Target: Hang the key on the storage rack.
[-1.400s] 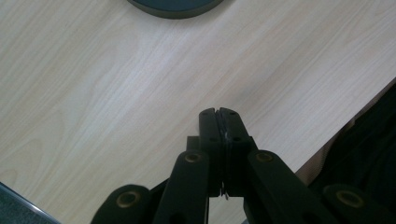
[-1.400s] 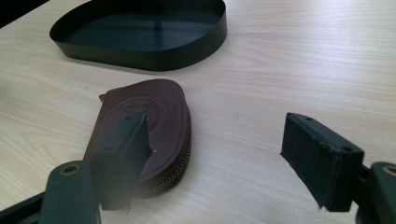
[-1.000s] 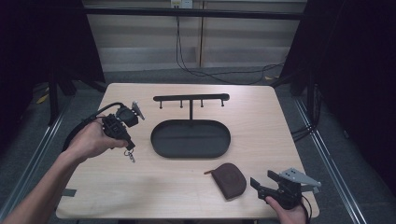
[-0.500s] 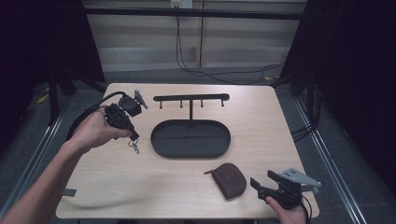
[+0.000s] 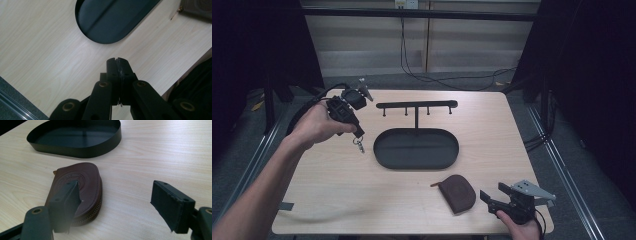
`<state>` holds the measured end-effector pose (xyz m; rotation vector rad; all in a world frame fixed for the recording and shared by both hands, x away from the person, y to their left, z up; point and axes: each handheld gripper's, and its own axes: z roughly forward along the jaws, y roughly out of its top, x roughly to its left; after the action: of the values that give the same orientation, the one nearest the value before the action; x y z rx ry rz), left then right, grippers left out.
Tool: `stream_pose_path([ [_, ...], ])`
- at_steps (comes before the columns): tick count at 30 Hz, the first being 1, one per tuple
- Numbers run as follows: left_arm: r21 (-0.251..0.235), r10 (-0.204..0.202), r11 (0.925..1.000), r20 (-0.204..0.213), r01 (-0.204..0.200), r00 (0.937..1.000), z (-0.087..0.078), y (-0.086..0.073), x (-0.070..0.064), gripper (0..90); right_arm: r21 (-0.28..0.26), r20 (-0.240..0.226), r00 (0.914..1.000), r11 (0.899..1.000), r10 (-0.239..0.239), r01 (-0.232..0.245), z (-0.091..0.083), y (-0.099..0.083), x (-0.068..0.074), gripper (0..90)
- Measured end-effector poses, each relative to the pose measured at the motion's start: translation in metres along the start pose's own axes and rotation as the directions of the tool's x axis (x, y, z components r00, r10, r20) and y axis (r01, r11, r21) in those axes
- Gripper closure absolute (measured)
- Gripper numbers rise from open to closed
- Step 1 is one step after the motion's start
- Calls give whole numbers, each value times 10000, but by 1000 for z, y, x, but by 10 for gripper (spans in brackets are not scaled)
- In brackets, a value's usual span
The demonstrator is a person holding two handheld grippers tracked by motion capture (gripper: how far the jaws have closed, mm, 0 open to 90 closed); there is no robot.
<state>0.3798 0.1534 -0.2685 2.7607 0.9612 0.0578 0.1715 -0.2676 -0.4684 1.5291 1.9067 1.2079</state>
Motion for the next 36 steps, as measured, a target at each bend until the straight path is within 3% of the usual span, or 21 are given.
stream_pose_path([
  [15,-120,-80,9999,-152,79,9999,-13,27,-2,894,-10,-42,10000,10000,-32,32,0,0,0,228],
  [25,-287,-349,9990,-225,342,9991,-19,44,6,894,-53,-73,10000,10000,4,-4,-1,0,0,228],
  [36,-37,-488,9988,-86,488,9988,-15,64,15,894,-66,-140,9999,10000,-18,17,-1,0,0,227],
])
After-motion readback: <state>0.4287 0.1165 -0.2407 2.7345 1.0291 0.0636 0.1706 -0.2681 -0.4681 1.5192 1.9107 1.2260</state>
